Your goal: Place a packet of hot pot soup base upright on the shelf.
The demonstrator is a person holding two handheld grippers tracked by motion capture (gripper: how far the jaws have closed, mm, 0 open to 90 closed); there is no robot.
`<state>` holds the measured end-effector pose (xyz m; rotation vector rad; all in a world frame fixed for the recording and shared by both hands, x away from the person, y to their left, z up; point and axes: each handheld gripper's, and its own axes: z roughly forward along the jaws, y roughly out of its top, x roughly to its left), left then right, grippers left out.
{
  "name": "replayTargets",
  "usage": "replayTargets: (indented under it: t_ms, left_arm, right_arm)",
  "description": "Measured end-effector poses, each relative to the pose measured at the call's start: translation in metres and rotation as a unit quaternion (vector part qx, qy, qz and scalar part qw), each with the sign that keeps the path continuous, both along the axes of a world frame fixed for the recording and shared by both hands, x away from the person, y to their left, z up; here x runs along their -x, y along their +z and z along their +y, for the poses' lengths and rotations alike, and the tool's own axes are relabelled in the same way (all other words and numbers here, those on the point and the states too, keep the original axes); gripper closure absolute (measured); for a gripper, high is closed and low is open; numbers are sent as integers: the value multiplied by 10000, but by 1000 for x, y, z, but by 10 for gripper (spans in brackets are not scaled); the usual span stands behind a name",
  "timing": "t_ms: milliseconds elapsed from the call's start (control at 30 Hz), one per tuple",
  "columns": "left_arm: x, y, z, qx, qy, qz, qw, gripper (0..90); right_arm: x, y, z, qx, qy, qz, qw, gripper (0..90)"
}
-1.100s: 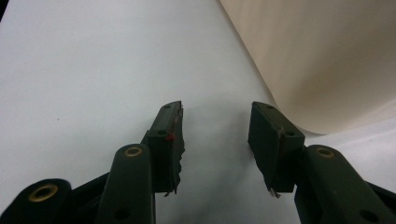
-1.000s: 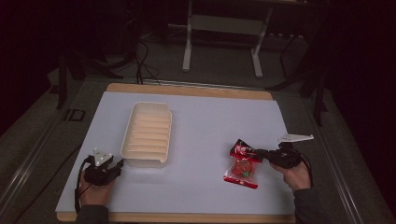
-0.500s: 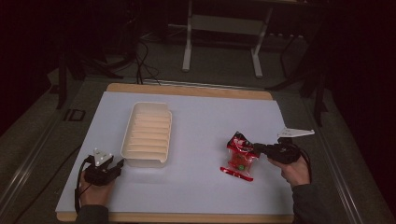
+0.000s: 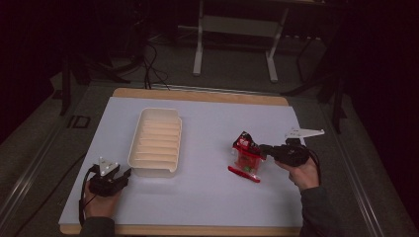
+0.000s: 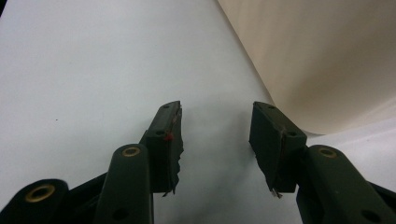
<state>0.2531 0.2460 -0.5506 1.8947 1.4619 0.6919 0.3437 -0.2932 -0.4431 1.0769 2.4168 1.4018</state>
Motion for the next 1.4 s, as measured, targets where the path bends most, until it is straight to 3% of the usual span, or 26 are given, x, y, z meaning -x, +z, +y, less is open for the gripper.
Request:
replayTargets:
  t_ms: [1400]
  left_arm:
    - [0,0,0,29,-47,-23,10000,525]
  right_arm:
    - [-18,15,58,-147,669,-446,9967,897]
